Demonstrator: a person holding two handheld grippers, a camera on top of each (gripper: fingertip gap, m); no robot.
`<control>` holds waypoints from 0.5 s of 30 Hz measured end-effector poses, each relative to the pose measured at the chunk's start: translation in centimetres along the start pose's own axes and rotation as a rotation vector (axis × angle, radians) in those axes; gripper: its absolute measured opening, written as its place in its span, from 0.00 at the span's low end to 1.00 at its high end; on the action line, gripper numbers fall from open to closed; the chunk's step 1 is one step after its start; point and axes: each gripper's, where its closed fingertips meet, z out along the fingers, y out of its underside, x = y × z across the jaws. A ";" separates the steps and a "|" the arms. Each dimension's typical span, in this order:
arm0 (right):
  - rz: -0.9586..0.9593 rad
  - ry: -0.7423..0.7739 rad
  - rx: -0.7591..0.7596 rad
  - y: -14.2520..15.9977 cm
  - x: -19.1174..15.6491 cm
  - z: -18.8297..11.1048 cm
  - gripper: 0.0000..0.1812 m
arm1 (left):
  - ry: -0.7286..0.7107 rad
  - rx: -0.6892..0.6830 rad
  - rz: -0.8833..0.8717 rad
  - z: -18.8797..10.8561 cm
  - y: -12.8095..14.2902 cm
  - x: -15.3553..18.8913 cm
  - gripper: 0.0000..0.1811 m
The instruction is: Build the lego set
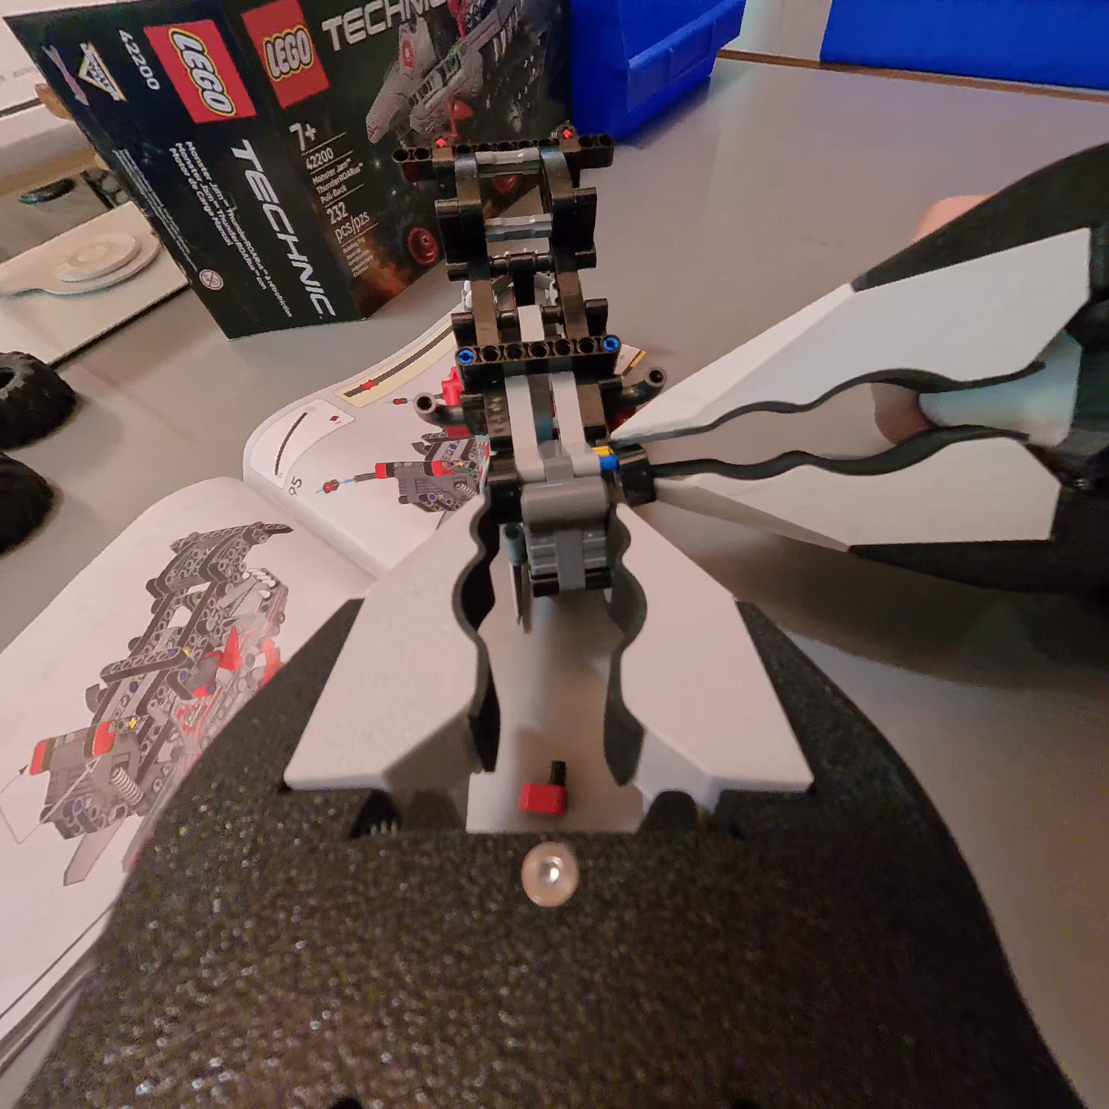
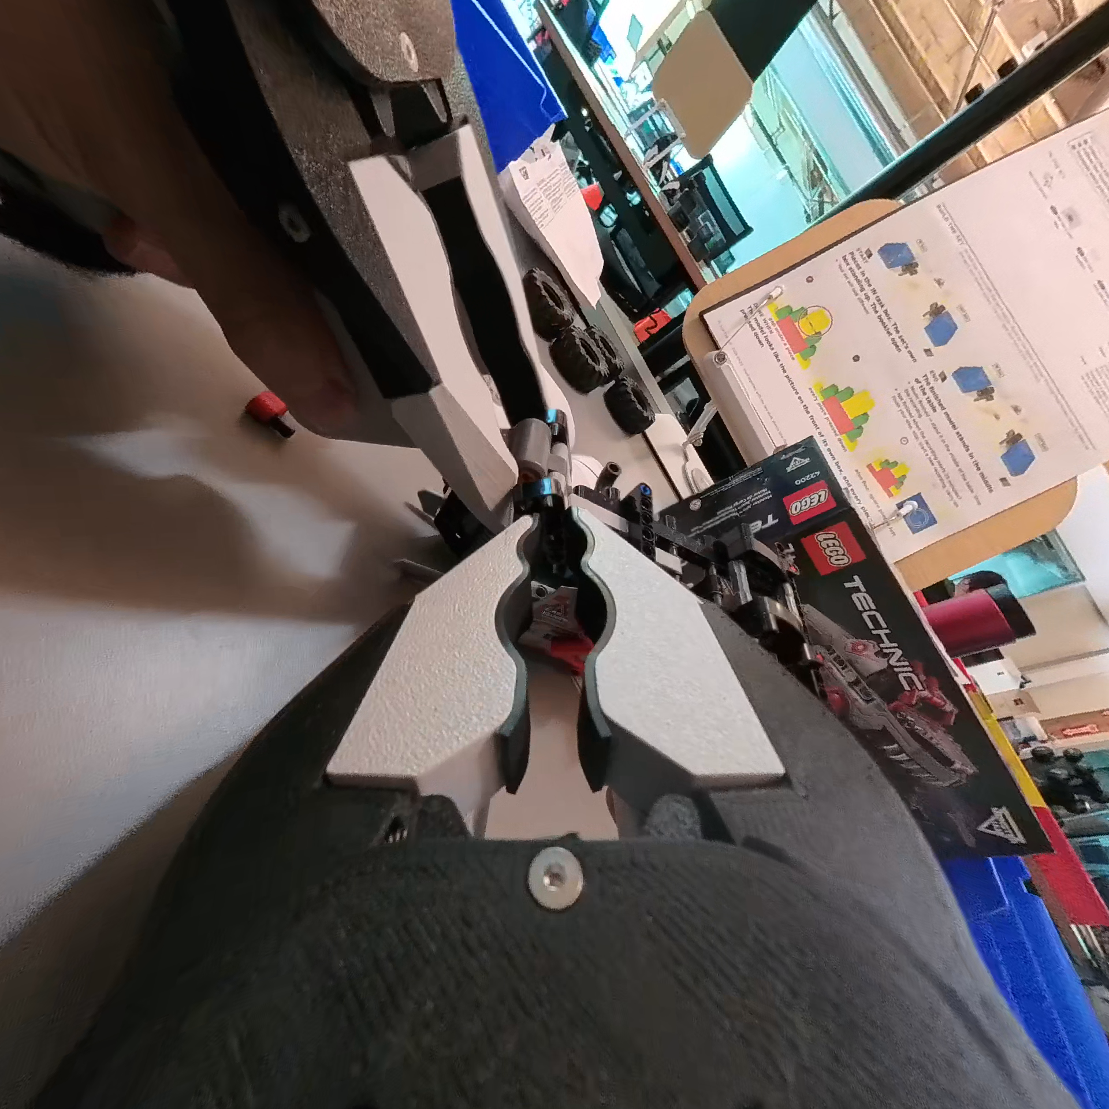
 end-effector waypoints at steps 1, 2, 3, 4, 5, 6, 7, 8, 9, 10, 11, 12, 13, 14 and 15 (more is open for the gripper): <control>0.008 0.003 0.008 0.0 0.0 0.1 0.03 | 0.000 -0.001 -0.007 0.0 0.0 0.0 0.18; 0.022 0.004 0.016 0.0 0.0 0.1 0.03 | -0.003 -0.006 -0.011 0.0 0.0 0.0 0.18; 0.033 0.005 0.026 0.0 0.0 0.2 0.03 | -0.004 -0.012 -0.011 0.0 0.0 0.0 0.18; 0.025 0.008 0.030 0.0 0.1 0.2 0.03 | -0.001 -0.011 0.000 0.0 0.0 0.0 0.18; 0.009 0.011 0.030 0.1 0.1 0.3 0.03 | 0.009 -0.007 0.004 0.0 0.0 0.0 0.19; -0.001 0.016 0.029 0.0 0.1 0.4 0.03 | 0.020 -0.003 -0.008 0.0 0.1 -0.1 0.19; -0.010 0.024 0.028 0.0 0.0 0.5 0.03 | 0.031 -0.002 -0.020 -0.1 0.1 -0.2 0.19; -0.032 0.032 0.026 -0.1 0.0 0.5 0.03 | 0.040 -0.006 -0.026 -0.1 0.2 -0.2 0.19; -0.057 0.037 0.023 -0.2 -0.1 0.5 0.03 | 0.045 -0.011 -0.024 -0.2 0.2 -0.3 0.18; -0.076 0.039 0.021 -0.3 -0.1 0.6 0.03 | 0.050 -0.013 -0.014 -0.2 0.2 -0.3 0.18; -0.085 0.041 0.020 -0.3 -0.2 0.6 0.03 | 0.057 -0.013 -0.007 -0.3 0.2 -0.3 0.18; -0.083 0.041 0.022 -0.3 -0.2 0.5 0.03 | 0.076 -0.010 -0.005 -0.5 0.1 -0.2 0.19; -0.071 0.041 0.027 -0.3 -0.1 0.5 0.03 | 0.113 0.001 0.003 -0.7 -0.1 0.1 0.22; -0.055 0.036 0.035 -0.3 0.0 0.5 0.03 | 0.149 0.013 0.006 -1.0 -0.3 0.5 0.25; -0.039 0.025 0.045 -0.3 -0.1 0.5 0.03 | 0.179 0.023 0.000 -1.2 -0.6 0.7 0.27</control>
